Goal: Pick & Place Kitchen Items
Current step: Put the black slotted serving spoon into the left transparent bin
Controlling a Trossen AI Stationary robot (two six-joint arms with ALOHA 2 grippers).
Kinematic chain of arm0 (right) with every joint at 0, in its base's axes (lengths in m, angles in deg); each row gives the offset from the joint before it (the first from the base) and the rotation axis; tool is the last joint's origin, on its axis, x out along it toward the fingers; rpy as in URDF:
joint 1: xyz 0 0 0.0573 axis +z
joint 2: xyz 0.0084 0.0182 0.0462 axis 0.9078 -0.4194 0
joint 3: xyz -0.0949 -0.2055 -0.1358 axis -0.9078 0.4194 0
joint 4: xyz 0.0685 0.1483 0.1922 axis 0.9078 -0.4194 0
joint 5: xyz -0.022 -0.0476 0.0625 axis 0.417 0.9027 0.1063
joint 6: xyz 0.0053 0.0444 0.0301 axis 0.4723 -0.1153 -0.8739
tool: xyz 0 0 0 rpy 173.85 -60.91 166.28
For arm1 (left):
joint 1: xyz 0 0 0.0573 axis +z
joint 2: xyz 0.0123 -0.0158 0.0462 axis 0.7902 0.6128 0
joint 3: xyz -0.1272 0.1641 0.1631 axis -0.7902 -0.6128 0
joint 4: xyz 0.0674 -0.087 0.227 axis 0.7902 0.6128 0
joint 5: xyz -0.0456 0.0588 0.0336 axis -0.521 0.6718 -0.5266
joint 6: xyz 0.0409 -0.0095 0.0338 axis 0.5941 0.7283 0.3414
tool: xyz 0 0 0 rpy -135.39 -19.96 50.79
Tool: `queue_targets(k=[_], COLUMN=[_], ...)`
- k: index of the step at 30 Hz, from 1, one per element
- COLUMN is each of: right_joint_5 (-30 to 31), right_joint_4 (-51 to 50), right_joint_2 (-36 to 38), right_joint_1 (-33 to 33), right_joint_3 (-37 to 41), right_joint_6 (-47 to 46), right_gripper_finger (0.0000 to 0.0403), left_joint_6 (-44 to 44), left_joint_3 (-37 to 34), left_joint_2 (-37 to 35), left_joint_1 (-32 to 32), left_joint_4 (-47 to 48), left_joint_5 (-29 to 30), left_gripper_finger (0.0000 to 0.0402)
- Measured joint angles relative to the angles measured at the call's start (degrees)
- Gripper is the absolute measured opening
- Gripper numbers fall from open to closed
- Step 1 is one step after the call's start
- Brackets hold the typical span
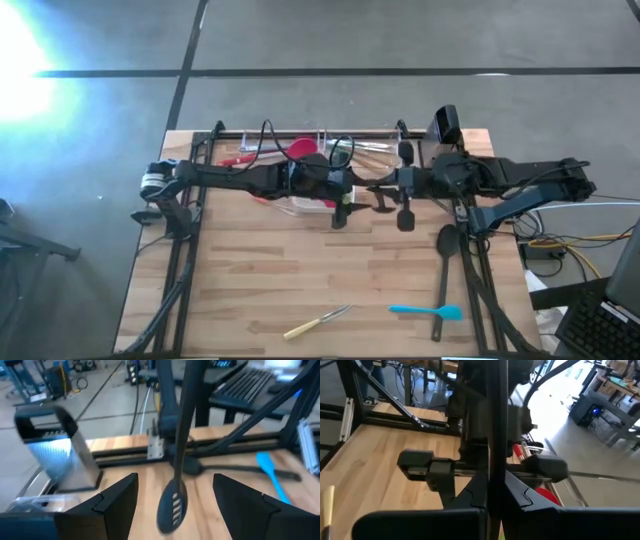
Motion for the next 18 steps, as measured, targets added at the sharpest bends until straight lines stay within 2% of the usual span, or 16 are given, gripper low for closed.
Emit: queue_targets(k=[6,18], right_joint_5=[0.2,0.0], right_joint_4=[0.2,2.8], right_joint_2=[-1.6,-2.2], right_joint_1=[0.0,0.0], right_joint_3=[0.0,-0.6], right_joint_6=[1.3,2.3], right_gripper_finger=[0.001,0.001], left_joint_6=[-2.6,-3.9], left_joint_3=[0.0,-0.3], left_joint_2=[0.1,1.4], left_joint_1=[0.0,0.0], left_joint_4=[-5.6,-7.3], left_joint_5=[-2.0,-2.0], left_gripper_finger=[0.0261,0.0256])
